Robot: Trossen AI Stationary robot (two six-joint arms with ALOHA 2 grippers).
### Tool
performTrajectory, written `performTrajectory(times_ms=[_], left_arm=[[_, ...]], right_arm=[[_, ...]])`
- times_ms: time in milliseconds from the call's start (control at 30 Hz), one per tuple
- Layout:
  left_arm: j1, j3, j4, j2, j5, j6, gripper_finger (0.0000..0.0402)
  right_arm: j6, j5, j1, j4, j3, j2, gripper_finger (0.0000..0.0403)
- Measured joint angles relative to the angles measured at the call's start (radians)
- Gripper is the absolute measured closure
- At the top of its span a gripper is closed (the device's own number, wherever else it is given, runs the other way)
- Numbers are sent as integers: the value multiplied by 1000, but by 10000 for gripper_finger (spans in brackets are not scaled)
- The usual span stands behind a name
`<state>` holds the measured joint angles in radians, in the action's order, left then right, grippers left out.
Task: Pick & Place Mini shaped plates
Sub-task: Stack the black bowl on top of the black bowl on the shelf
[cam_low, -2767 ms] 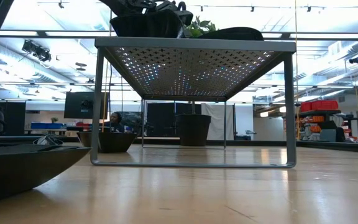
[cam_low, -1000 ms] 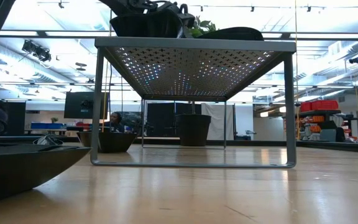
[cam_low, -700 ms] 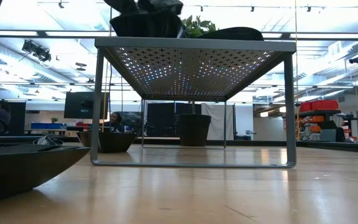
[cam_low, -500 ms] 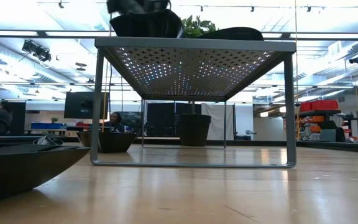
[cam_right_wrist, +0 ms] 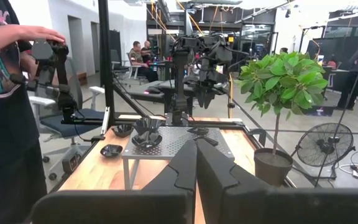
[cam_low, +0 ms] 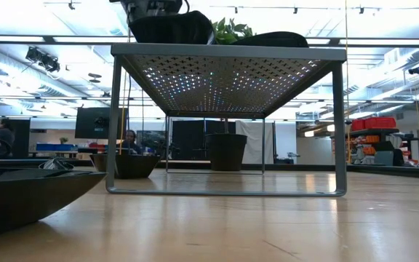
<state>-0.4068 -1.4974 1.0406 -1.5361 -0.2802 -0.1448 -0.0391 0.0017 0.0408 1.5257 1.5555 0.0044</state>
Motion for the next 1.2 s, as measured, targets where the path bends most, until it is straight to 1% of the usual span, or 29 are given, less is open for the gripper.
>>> performTrajectory(times_ms=[67, 233, 333, 500, 633, 767, 867, 1067, 1200], left_arm=[[1, 39, -11, 21, 0, -7, 307], [2, 250, -117, 116, -36, -99, 307], [0, 340, -159, 163, -34, -136, 307], [-1, 451, -207, 207, 1, -216, 307], [-1, 521, -252, 227, 7, -239, 303], [-1, 584, -288, 245, 16, -276, 279], [-1, 628, -319, 248, 34, -318, 250], [18, 711, -388, 243, 83, -319, 188], [51, 737, -420, 240, 86, -325, 168]], right_arm=[[0, 0, 0, 0, 0, 0, 387], [0, 0, 0, 0, 0, 0, 387], [0, 0, 0, 0, 0, 0, 387], [0, 0, 0, 0, 0, 0, 387], [0, 0, 0, 0, 0, 0, 387], [0, 0, 0, 0, 0, 0, 387], [0, 0, 0, 0, 0, 0, 387], [0, 0, 0, 0, 0, 0, 387], [0, 0, 0, 0, 0, 0, 387]])
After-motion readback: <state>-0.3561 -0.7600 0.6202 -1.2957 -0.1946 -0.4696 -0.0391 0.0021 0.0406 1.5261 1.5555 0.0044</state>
